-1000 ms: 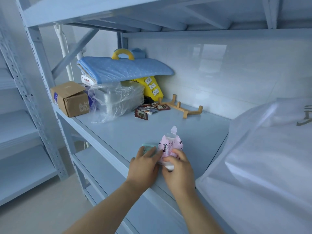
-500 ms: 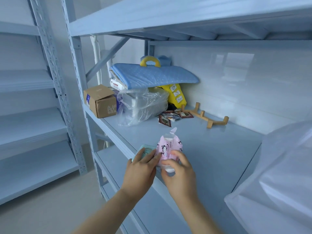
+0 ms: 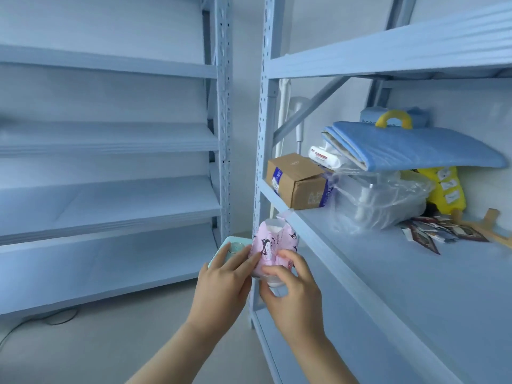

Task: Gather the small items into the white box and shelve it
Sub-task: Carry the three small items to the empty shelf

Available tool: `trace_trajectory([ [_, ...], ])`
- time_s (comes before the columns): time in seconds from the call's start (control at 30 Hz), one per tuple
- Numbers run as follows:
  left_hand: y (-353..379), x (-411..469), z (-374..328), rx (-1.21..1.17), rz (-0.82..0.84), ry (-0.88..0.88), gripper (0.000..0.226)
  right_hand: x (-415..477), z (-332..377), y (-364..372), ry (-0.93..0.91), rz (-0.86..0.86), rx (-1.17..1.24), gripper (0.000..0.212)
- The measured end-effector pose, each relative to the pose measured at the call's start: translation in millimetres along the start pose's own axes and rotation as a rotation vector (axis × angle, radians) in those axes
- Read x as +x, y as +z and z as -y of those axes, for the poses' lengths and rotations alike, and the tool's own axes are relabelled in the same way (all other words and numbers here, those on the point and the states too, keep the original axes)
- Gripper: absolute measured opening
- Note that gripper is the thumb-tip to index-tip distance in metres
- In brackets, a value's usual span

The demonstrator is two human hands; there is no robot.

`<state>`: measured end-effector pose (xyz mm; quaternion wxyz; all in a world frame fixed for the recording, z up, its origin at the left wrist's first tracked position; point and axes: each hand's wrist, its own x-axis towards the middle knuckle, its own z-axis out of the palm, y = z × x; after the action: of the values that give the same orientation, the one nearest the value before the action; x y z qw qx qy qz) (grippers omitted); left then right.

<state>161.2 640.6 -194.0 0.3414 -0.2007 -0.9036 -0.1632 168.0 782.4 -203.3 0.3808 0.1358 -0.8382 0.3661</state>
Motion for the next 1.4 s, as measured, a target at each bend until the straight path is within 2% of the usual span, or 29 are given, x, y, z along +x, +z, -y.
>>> trace_trajectory([
  [0.17, -54, -12, 115, 0.149, -0.061, -0.138, 0.043, 32, 70, 116, -0.097, 0.074, 0.176, 0.026],
  [0.3, -95, -30, 198, 0.258, -0.072, -0.242, 0.044, 47, 126, 201, -0.187, 0.150, 0.281, 0.029],
  [0.57, -132, -52, 315, 0.376, -0.090, -0.399, 0.046, 66, 192, 323, -0.273, 0.272, 0.411, 0.031],
  [0.73, -127, -38, 395, 0.430, -0.103, -0.437, 0.046, 98, 208, 401, -0.289, 0.337, 0.458, 0.026],
  [1.13, -110, 75, 619, 0.525, -0.133, -0.513, 0.044, 250, 235, 619, -0.360, 0.334, 0.547, 0.025],
  [1.4, -117, 126, 732, 0.561, -0.155, -0.541, 0.041, 324, 264, 727, -0.413, 0.348, 0.615, 0.025],
])
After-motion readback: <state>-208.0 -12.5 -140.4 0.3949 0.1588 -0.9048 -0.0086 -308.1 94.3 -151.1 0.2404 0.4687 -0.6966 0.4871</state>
